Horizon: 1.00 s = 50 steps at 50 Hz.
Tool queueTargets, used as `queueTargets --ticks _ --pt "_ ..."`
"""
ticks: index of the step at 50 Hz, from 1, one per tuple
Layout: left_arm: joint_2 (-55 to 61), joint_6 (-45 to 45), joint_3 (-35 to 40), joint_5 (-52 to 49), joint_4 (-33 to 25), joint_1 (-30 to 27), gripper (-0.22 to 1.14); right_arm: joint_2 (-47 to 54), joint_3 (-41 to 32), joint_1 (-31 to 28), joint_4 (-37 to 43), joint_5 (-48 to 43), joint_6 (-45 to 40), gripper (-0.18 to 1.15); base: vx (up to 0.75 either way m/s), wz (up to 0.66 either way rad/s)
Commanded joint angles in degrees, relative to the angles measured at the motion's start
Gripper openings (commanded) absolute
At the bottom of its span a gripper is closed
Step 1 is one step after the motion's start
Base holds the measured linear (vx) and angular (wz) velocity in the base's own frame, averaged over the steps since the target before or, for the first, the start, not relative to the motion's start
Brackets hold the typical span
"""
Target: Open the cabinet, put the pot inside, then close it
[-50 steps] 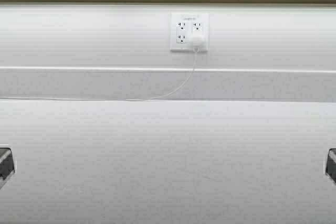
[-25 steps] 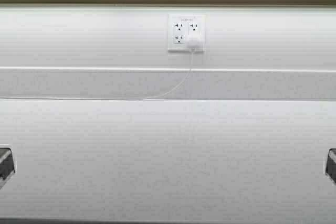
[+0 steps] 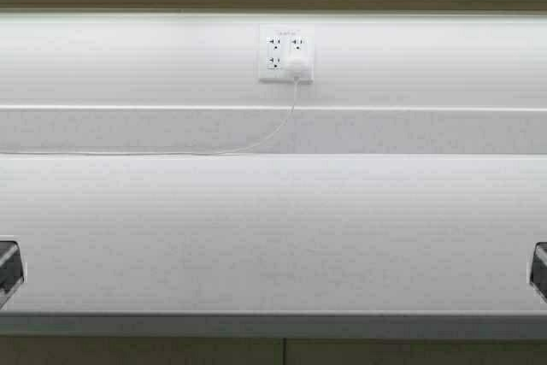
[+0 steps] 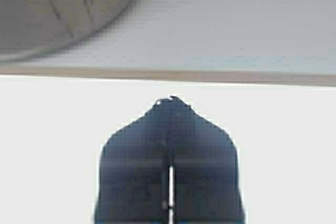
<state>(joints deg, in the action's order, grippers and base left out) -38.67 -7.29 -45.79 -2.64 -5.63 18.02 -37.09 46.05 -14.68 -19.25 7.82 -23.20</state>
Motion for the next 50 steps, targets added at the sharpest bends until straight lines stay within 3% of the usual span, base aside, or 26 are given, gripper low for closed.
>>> queueTargets --ticks 1,28,38,50 --pt "-0.35 0.35 1.67 -0.44 1.32 0.00 0.04 0.35 -2.55 0.00 0.18 1.05 0.26 0.07 -0.19 -0.03" --pt "0.44 0.88 3.08 -2.55 5.71 -1.41 0.04 -2.55 -1.41 0.09 -0.18 3.69 1.14 0.07 -0.24 0.06" --pt "-0.53 1.32 2.72 -2.72 5.89 -8.00 0.04 -3.60 -1.32 0.26 -0.62 4.31 2.81 0.07 -0.27 0.06" --pt "-2.11 1.76 3.16 -3.96 6.06 -22.50 0.04 -5.27 -2.46 9.76 -0.97 5.36 4.13 0.07 -0.24 0.00"
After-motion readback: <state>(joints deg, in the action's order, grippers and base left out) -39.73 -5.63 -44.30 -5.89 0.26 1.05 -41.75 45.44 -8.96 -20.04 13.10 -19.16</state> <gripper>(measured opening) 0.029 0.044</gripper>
